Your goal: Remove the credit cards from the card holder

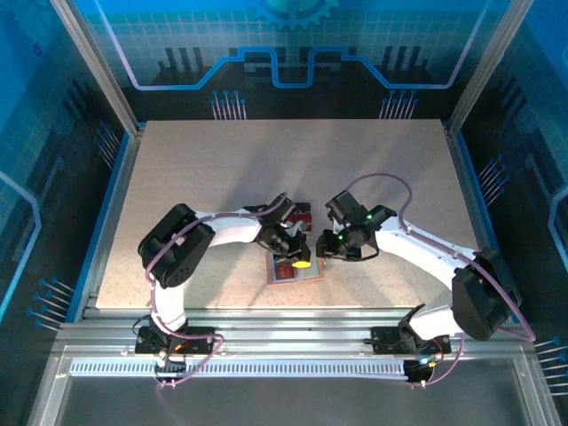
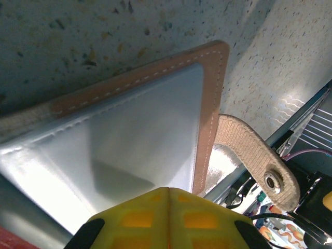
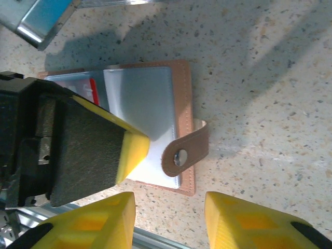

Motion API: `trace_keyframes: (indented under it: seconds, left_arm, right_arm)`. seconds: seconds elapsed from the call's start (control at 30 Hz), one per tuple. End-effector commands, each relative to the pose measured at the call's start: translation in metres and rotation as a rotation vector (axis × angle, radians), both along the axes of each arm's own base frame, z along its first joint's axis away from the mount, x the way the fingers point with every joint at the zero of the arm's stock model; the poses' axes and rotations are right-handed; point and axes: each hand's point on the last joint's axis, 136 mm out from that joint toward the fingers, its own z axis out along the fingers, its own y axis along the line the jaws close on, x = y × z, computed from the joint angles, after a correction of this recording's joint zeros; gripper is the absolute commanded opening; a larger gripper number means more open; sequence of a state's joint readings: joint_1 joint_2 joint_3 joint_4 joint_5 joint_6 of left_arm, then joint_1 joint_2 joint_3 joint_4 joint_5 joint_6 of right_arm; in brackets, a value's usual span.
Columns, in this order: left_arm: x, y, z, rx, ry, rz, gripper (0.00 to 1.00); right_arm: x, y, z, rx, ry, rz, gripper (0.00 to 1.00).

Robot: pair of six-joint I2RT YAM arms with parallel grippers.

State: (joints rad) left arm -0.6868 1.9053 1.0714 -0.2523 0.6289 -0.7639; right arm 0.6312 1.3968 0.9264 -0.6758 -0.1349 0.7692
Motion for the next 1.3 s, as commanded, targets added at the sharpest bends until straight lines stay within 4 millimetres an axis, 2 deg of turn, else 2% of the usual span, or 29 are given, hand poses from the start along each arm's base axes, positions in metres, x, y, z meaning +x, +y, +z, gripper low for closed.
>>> trace_keyframes:
  seconds: [0.0, 0.23, 0.47, 0.63, 0.93, 1.27]
  left_arm:
    - [-0.004, -0.003, -0.006, 0.004, 0.033, 0.009, 0.06]
    - [-0.001, 0.002, 0.008, 0.004, -0.021, 0.03, 0.06]
    - [0.001, 0.019, 0.018, 0.027, -0.054, 0.058, 0.07]
    - [-0.004, 0.033, 0.014, 0.035, -0.045, 0.078, 0.07]
    - [-0.021, 0.037, 0.002, 0.045, 0.006, 0.044, 0.07]
    - [-0.03, 0.052, -0.011, 0.137, 0.021, 0.001, 0.08]
  right_arm:
    - [0.001, 0.004, 0.004, 0.051, 0.003, -0.015, 0.39]
    - [0.004, 0.013, 0.003, 0.089, 0.012, -0.005, 0.38]
    - [0.007, 0.026, -0.001, 0.115, 0.03, 0.02, 0.36]
    - [0.008, 0.034, -0.005, 0.113, 0.041, 0.04, 0.35]
    - [0.014, 0.04, -0.006, 0.112, 0.042, 0.052, 0.35]
    - [0.018, 0.039, 0.006, 0.107, 0.008, 0.047, 0.35]
